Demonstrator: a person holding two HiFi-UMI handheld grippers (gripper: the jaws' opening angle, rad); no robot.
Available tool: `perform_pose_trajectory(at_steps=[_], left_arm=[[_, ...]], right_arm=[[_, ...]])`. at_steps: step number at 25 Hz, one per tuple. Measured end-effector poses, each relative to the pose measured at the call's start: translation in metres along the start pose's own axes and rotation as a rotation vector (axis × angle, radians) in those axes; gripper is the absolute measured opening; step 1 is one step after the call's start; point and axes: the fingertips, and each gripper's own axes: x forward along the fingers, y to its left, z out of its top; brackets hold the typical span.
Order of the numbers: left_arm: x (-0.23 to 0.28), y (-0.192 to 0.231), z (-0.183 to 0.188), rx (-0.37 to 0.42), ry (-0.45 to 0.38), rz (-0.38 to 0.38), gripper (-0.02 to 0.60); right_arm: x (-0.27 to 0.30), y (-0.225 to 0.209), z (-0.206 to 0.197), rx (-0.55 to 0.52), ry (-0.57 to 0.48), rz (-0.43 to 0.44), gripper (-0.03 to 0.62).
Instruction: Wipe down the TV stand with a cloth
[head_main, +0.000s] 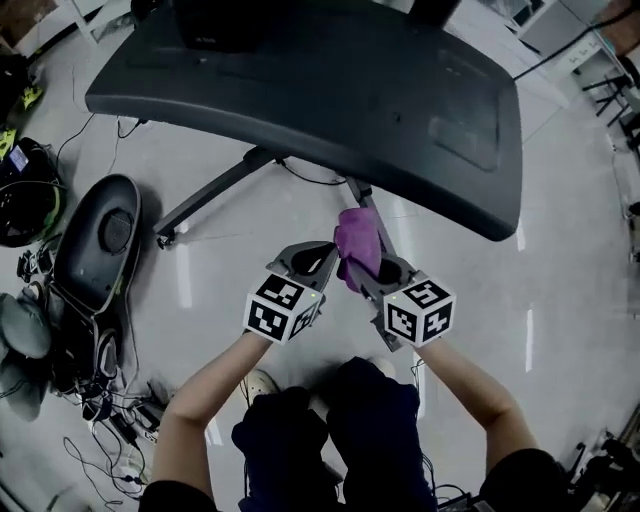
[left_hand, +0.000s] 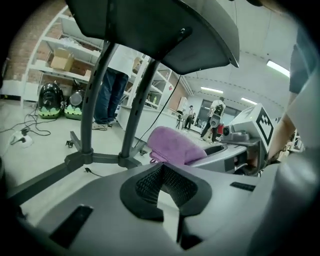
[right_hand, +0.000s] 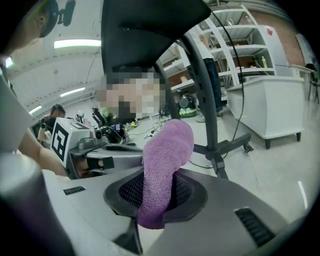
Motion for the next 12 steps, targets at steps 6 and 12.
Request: perform_pose_trajectory(at_steps=[6,12], left_arm=[[-0.073,-0.009,0.055,-0.036,0.021,0.092,0.005],[-0.149,-0.032,0.103,-0.107,0.071,0.158,0.005]], right_arm=[[-0.02,0.071,0.058,-0.078,0.042,0.059,0.089],[-0.058,0.135,0.101,-0.185,0.114,0.109,0.089]])
